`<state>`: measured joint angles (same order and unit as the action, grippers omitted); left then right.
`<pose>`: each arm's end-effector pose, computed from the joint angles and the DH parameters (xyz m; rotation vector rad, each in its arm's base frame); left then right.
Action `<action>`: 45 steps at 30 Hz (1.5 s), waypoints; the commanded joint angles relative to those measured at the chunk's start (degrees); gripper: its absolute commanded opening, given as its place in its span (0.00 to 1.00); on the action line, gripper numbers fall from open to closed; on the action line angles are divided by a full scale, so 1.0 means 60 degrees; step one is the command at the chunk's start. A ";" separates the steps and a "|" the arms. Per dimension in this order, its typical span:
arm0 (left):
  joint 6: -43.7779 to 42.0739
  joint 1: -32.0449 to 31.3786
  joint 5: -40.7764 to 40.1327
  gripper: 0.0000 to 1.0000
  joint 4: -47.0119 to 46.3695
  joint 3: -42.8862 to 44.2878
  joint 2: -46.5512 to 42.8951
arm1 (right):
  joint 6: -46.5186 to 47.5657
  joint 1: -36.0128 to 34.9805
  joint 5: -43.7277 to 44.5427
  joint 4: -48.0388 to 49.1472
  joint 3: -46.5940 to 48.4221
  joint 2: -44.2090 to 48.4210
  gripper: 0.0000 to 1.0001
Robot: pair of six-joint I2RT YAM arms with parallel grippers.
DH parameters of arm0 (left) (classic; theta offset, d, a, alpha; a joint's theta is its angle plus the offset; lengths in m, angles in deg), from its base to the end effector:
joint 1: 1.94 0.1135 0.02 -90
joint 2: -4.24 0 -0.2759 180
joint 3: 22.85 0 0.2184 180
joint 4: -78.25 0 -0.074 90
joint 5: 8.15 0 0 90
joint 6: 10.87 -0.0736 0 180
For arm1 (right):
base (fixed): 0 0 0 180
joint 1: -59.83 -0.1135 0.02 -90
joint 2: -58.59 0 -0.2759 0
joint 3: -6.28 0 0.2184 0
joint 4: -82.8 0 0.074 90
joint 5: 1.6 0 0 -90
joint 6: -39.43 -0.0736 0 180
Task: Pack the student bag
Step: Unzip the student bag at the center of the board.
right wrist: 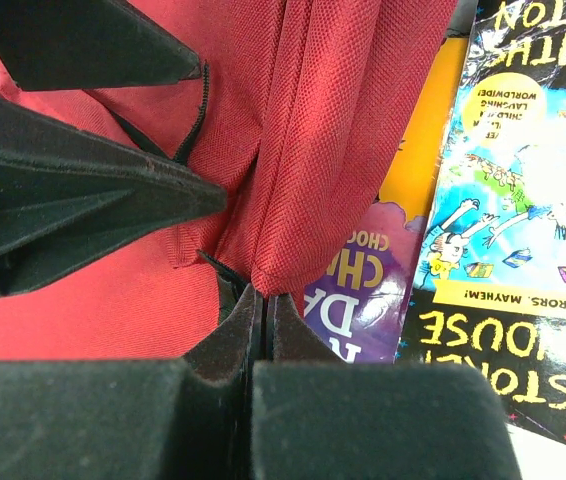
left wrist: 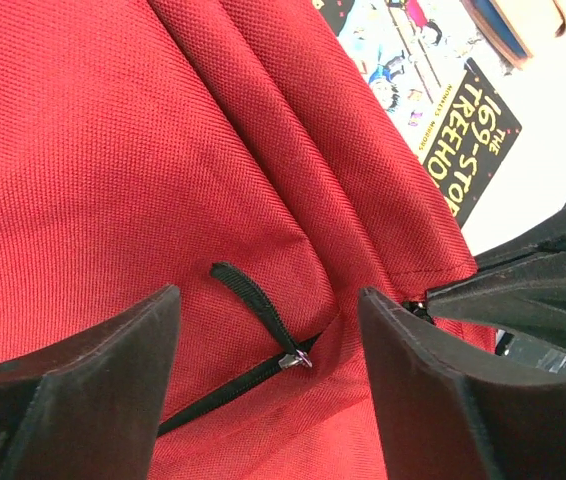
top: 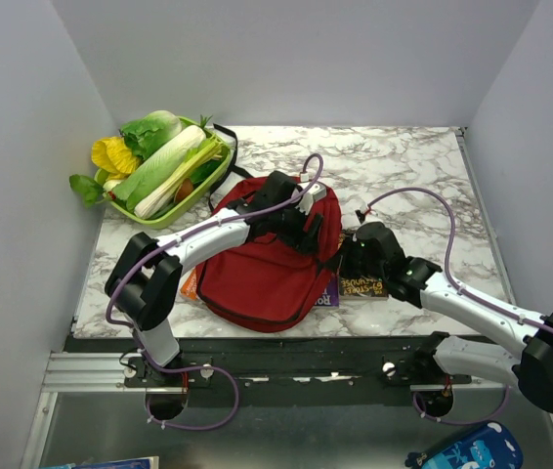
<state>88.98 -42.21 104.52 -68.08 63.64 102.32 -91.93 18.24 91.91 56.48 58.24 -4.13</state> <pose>0.2660 -0.2625 0.2420 0.8394 2.3156 -0.8736 0.1718 0.1465 0.2290 0.0307 2.3159 0.7102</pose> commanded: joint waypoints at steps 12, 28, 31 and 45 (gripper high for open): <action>-0.0147 -0.0085 -0.0660 0.49 -0.0052 -0.0009 0.0030 | 0.0083 -0.0159 0.0353 0.0000 -0.0083 0.0257 0.01; -0.0528 -0.0100 -0.0600 0.00 0.0138 0.0035 -0.0525 | 0.0068 -0.0174 0.0922 -0.0072 -0.0333 0.0287 0.01; -0.0470 -0.0070 -0.0615 0.00 0.0167 -0.0082 -0.0877 | 0.0068 -0.0174 0.1478 -0.0365 -0.0333 0.0302 0.01; -0.0162 -0.0085 -0.0308 0.00 -0.0447 -0.0742 -0.1362 | 0.0038 -0.0174 0.2303 -0.0881 0.0181 0.1839 0.67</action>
<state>87.03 -42.56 101.99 -68.72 59.62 95.18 -92.21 17.50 104.50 49.69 57.85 3.39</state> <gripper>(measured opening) 0.009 0.670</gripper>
